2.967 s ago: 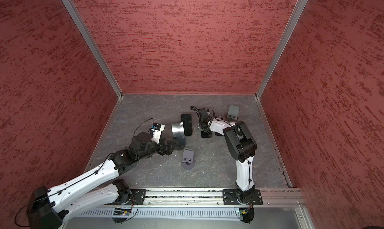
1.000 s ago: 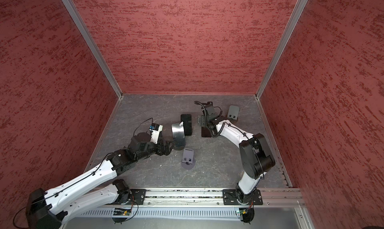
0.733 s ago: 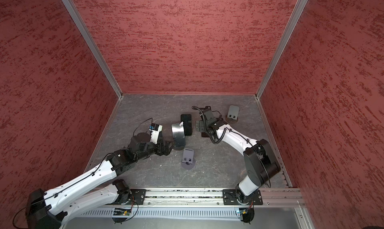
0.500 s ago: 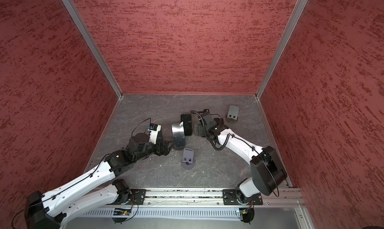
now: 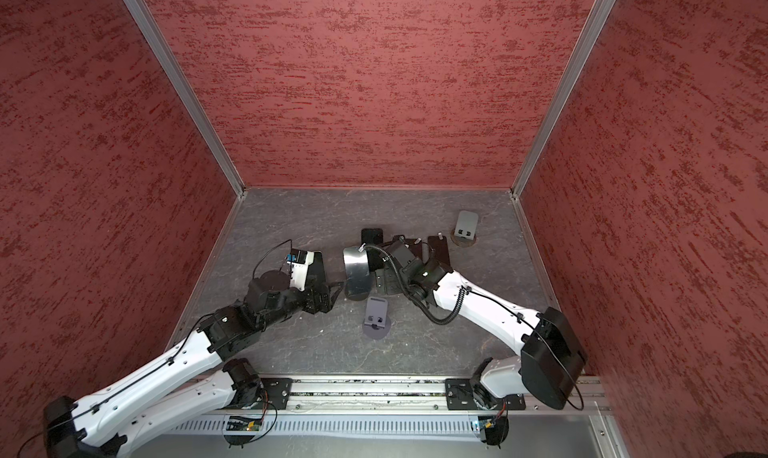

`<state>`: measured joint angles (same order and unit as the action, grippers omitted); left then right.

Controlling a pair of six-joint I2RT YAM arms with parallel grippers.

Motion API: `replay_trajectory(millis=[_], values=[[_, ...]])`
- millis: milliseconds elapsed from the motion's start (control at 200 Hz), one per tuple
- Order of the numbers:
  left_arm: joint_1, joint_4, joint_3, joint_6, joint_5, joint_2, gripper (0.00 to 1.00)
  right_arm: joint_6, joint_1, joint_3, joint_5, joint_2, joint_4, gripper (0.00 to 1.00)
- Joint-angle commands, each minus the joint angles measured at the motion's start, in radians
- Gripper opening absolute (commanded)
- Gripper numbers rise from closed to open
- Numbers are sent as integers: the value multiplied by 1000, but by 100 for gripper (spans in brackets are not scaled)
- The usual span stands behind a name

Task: Remove the phone from the phone stand
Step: 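Move the right gripper back toward the emptied purple stand, then grasp the purple stand's upright plate with the right gripper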

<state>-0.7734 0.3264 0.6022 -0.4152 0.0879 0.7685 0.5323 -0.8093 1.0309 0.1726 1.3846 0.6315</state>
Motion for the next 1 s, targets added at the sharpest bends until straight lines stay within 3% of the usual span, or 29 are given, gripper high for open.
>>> replay_trajectory(millis=[0, 581, 992], values=[[2, 10, -14, -8, 13, -19, 100, 55, -46, 38, 48, -19, 51, 99], [2, 5, -44, -2, -4, -82, 100, 300, -249, 121, 190, 135, 136, 99], [7, -10, -85, 21, -3, -140, 99, 463, -309, 164, 249, 233, 183, 99]])
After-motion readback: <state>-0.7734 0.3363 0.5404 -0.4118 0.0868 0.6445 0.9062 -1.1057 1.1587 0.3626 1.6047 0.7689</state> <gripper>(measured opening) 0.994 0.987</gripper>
